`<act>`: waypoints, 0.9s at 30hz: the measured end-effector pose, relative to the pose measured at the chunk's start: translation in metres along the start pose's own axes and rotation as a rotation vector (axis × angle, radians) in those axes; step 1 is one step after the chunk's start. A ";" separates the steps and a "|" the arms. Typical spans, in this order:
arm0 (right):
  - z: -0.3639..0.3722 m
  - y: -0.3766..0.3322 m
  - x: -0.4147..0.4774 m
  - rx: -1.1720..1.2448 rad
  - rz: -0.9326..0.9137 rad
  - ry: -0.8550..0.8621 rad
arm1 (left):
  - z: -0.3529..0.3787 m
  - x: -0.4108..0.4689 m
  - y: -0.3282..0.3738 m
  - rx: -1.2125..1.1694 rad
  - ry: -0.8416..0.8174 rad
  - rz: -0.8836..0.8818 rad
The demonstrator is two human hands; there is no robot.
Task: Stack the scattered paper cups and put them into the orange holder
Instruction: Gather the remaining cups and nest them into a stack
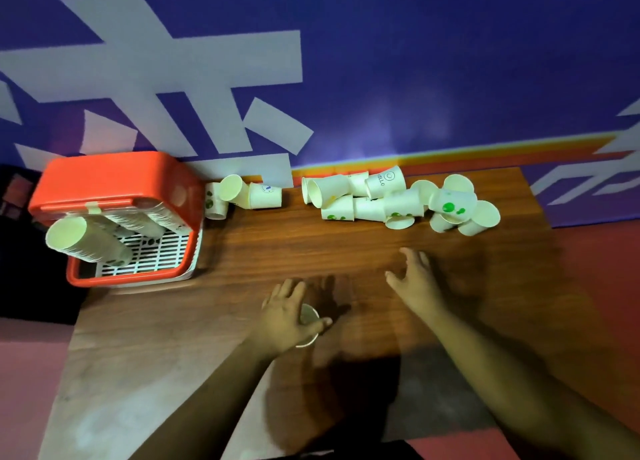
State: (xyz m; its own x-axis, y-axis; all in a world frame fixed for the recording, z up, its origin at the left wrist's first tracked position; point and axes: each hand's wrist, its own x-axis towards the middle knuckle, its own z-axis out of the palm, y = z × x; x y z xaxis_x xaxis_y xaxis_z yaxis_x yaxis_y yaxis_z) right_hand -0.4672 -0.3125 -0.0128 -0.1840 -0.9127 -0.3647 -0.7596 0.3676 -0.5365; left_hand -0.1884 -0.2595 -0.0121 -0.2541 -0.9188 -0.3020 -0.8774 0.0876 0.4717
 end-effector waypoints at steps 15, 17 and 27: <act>-0.059 -0.004 0.116 -0.031 -0.039 0.207 | -0.047 0.239 0.089 0.115 0.196 -0.142; -0.054 -0.008 0.122 -0.019 -0.045 0.203 | -0.047 0.256 0.078 0.222 0.165 -0.227; -0.057 -0.008 0.112 0.122 -0.129 0.249 | -0.046 0.249 0.032 0.254 0.179 -0.260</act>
State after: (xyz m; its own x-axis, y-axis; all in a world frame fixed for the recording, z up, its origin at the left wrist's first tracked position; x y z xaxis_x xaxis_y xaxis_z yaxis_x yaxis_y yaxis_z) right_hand -0.5173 -0.4279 -0.0061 -0.2496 -0.9634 -0.0977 -0.7087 0.2505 -0.6595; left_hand -0.2617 -0.5035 -0.0342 0.0444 -0.9734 -0.2247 -0.9814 -0.0845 0.1722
